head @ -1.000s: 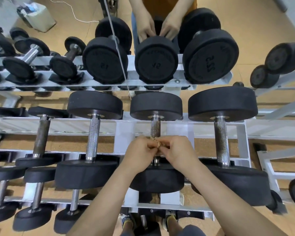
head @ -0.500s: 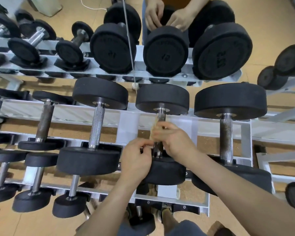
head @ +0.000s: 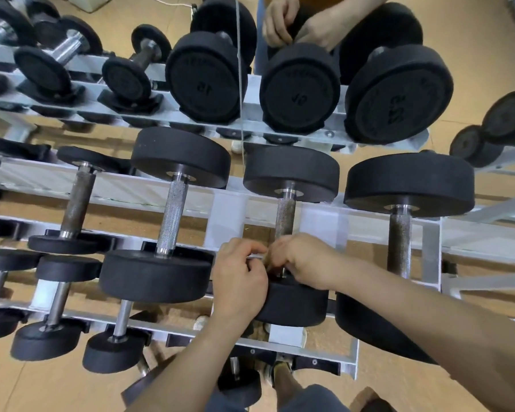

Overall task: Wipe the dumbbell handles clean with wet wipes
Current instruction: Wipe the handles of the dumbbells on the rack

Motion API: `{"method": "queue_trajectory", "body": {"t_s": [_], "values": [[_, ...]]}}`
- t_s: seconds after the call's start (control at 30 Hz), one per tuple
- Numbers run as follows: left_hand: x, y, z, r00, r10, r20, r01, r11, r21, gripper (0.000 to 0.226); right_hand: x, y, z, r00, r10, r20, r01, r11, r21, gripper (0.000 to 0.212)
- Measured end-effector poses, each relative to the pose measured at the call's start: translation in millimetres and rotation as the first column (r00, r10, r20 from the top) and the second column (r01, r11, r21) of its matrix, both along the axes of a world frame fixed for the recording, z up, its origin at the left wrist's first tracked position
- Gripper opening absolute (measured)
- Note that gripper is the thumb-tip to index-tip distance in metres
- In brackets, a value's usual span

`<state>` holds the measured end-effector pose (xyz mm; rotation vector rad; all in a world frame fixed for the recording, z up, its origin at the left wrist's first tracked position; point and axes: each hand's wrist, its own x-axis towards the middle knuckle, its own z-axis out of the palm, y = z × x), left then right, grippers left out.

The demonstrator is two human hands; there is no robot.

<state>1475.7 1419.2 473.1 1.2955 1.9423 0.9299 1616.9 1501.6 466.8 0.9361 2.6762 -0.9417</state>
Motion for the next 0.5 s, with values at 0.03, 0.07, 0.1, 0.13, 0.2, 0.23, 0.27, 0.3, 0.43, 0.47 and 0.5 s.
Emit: {"method": "queue_trajectory", "body": {"t_s": [0.03,0.07,0.1,0.13,0.2,0.23,0.27,0.3,0.43,0.47,0.5], "values": [[0,0,0,1.000,0.007,0.003,-0.007,1.000,-0.002,0.029,0,1,3,1.000,-0.017,-0.016,0.016,0.999,-0.040,0.038],[0,0,0,1.000,0.009,0.008,-0.009,1.000,-0.009,0.028,0,1,7,0.999,-0.040,-0.028,0.038,0.997,-0.067,0.039],[1,1,0,1.000,0.004,0.016,-0.003,1.000,-0.026,0.028,0,0,10,0.996,-0.079,-0.042,0.074,0.991,-0.115,0.039],[1,1,0,1.000,-0.002,0.023,0.003,0.999,-0.045,0.028,0,-3,12,0.988,-0.142,-0.058,0.129,0.975,-0.179,0.037],[1,1,1,1.000,-0.010,0.028,0.011,0.999,-0.051,0.028,9,-13,21,0.949,-0.305,-0.077,0.272,0.918,-0.288,0.024],[0,0,1,1.000,-0.011,0.028,0.012,0.999,-0.051,0.028,15,-19,28,0.926,-0.374,-0.050,0.338,0.883,-0.326,0.017],[0,0,2,1.000,-0.007,0.030,0.008,0.999,-0.054,0.029,20,-23,35,0.909,-0.417,-0.006,0.389,0.853,-0.347,0.014],[0,0,1,0.999,0.005,0.035,-0.003,0.998,-0.056,0.030,23,-24,39,0.899,-0.437,0.032,0.419,0.838,-0.349,0.014],[0,-1,0,0.998,0.052,0.021,-0.051,0.998,-0.039,0.028,-4,-23,37,0.908,-0.418,-0.033,0.383,0.860,-0.338,0.022],[1,-1,1,0.998,0.054,0.019,-0.054,0.998,-0.026,0.028,-11,-22,35,0.928,-0.371,-0.040,0.333,0.872,-0.359,0.027],[1,-1,2,0.998,0.060,0.021,-0.060,0.998,-0.015,0.029,-13,-19,33,0.941,-0.338,-0.020,0.307,0.877,-0.370,0.029]]}}
